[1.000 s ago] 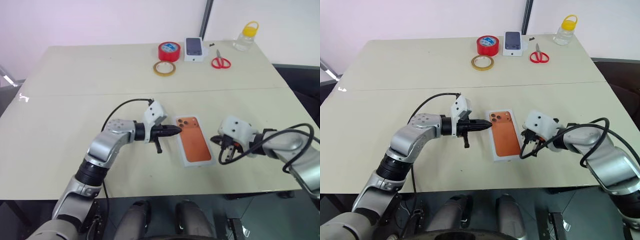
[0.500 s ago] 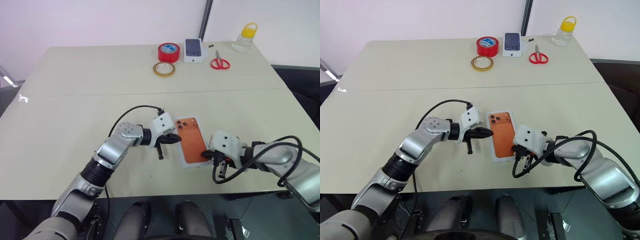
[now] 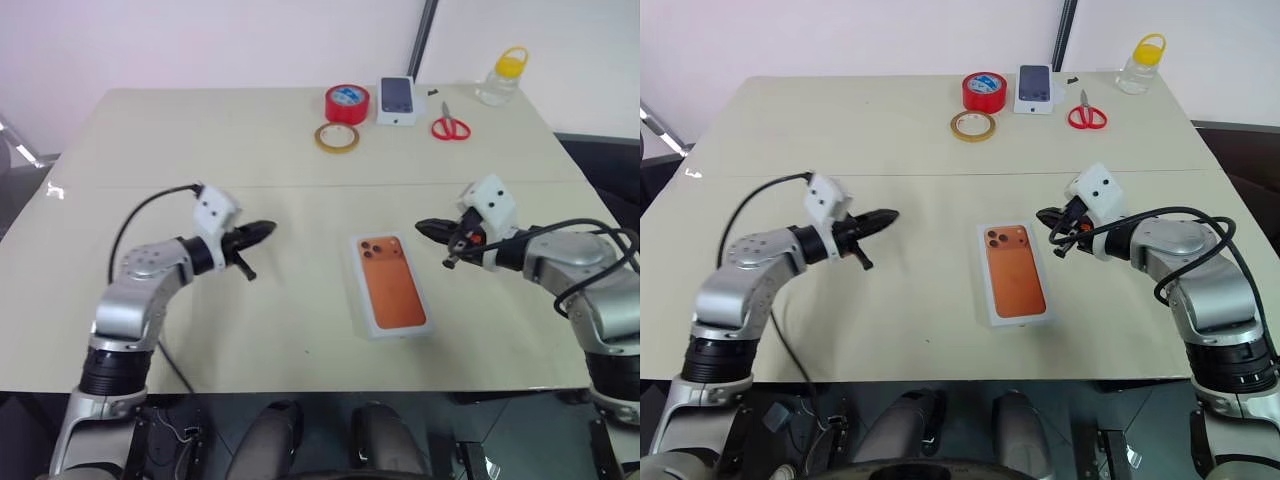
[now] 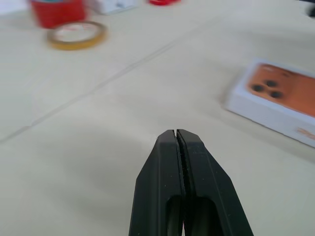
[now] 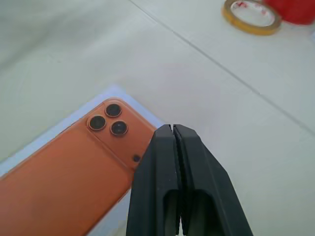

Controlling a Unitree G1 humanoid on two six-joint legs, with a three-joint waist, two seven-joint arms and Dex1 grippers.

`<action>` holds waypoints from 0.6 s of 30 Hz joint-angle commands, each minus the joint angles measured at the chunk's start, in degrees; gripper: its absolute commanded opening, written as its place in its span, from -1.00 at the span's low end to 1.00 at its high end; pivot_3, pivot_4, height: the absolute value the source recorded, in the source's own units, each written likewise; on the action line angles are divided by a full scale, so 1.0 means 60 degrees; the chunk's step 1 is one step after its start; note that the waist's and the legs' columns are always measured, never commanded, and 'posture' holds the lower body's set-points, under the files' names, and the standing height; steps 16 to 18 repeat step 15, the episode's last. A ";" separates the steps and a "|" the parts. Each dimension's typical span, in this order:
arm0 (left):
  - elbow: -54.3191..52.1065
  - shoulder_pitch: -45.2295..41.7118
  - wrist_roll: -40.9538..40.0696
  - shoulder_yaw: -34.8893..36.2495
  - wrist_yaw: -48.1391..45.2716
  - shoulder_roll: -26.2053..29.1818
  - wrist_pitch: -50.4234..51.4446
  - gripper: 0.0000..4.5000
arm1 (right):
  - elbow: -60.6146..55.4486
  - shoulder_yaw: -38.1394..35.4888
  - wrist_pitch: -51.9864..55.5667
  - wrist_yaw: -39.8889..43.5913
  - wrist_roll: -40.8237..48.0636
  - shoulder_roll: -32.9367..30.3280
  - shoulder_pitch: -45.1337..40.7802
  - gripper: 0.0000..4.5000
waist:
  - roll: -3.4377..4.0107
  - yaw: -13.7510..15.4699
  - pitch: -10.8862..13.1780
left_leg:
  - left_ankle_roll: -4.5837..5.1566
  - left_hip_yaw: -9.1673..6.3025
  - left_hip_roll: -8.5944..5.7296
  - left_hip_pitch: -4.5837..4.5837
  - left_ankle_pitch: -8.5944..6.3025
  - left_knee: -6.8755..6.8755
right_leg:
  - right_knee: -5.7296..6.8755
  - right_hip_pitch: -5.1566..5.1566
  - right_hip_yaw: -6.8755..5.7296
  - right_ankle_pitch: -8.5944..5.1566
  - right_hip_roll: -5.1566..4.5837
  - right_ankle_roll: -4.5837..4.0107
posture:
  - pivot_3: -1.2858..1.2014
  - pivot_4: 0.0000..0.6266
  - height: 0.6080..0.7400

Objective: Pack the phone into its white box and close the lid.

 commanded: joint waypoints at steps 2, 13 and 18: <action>-0.0648 0.0711 -0.0358 0.0954 0.0187 0.0588 0.0117 -0.98 | 0.0999 -0.0356 -0.0782 0.0506 0.0046 -0.0079 -0.0221 -0.97 | 0.0002 -0.0045 -0.0001 | -0.0001 0.0002 0.0003 0.0003 0.0000 -0.0004 | 0.0001 -0.0004 0.0003 0.0000 0.0002 0.0000 | 0.03 -0.52 1.00; -0.0905 0.2287 -0.0385 0.1349 0.0849 0.0843 0.0165 -0.98 | 0.1527 -0.0364 -0.1465 0.0991 -0.0217 -0.0434 0.0142 -0.97 | 0.0004 -0.0036 0.0000 | -0.0001 0.0002 0.0005 0.0003 -0.0001 -0.0007 | 0.0008 -0.0005 0.0004 0.0000 0.0002 -0.0001 | 0.03 -0.52 1.00; -0.0945 0.2303 -0.0472 0.1400 0.0983 0.0809 0.0204 -0.98 | 0.1501 -0.0333 -0.1445 0.1058 -0.0194 -0.0479 0.0177 -0.97 | 0.0004 -0.0037 0.0000 | 0.0000 0.0002 0.0004 0.0003 -0.0001 -0.0006 | 0.0008 -0.0005 0.0004 0.0000 0.0001 -0.0001 | 0.03 -0.52 1.00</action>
